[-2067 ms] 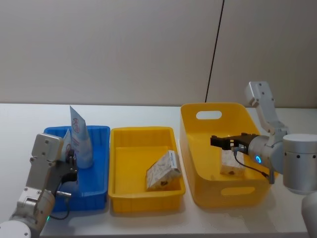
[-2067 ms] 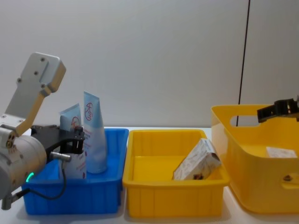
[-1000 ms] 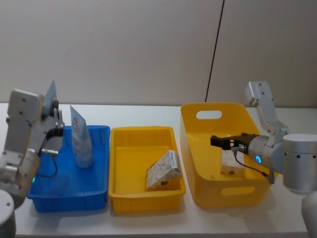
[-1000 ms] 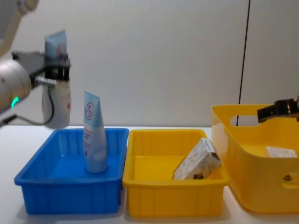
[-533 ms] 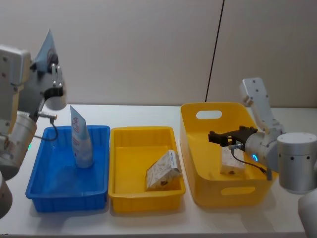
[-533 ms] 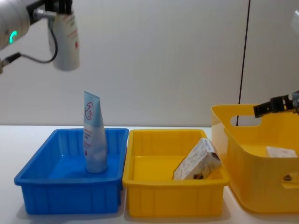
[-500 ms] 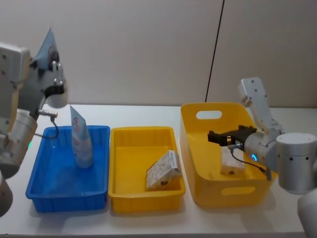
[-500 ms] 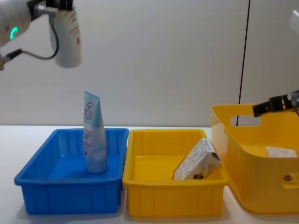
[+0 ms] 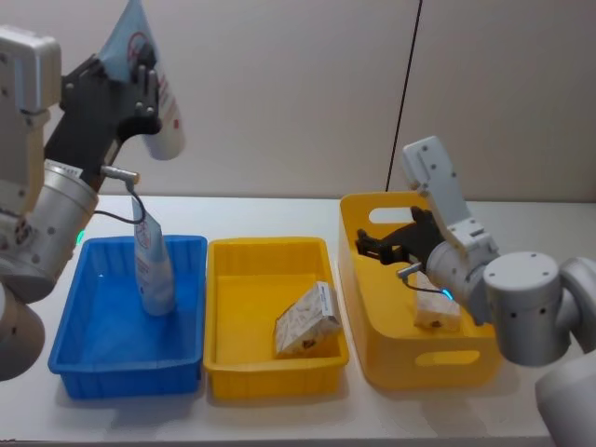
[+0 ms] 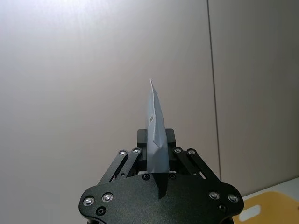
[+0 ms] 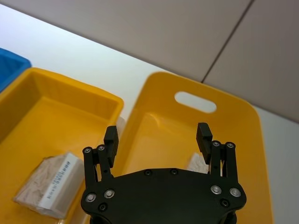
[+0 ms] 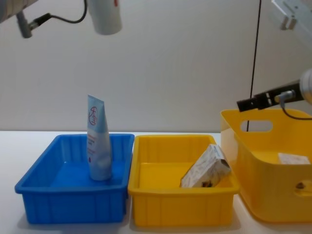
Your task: Bimanual collaborative sorting of washing and personal care products
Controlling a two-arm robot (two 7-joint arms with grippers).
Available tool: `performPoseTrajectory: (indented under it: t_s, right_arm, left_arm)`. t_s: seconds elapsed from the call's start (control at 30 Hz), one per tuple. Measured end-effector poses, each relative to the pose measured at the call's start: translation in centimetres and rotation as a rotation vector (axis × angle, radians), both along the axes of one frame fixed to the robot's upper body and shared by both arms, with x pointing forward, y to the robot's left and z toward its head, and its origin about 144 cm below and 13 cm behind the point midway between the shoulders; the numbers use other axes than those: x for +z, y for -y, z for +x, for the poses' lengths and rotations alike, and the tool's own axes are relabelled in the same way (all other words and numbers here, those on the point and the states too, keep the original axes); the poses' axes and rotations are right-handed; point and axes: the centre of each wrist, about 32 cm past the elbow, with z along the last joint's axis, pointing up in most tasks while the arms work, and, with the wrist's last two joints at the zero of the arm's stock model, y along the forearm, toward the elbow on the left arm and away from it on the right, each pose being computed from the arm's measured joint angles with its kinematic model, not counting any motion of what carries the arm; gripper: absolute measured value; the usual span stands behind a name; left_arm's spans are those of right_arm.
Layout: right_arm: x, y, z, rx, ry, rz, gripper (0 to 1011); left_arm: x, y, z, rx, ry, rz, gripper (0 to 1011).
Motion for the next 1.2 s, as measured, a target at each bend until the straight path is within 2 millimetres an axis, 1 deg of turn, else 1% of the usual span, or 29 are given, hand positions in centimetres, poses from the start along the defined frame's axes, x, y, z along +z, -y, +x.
performPoseTrajectory:
  t_s: [0.27, 0.43, 0.83, 1.2]
  right_arm:
    - [-0.3, -1.3, 0.2, 0.114, 0.068, -0.06, 1003]
    - [-0.5, -1.4, 0.2, 0.153, 0.082, -0.073, 1003]
    - [-0.5, -1.8, 0.0, 0.174, 0.072, -0.048, 1003]
    - [0.4, -2.2, -0.2, 0.277, 0.091, -0.004, 1003]
  left_arm:
    - [0.3, 0.9, 0.3, -0.073, 0.014, -0.015, 194]
    - [0.4, 1.3, 0.4, -0.102, 0.015, -0.018, 194]
    - [0.1, 2.4, 0.7, -0.162, 0.001, -0.026, 194]
    - [-0.8, 3.5, 0.9, -0.208, -0.028, -0.036, 194]
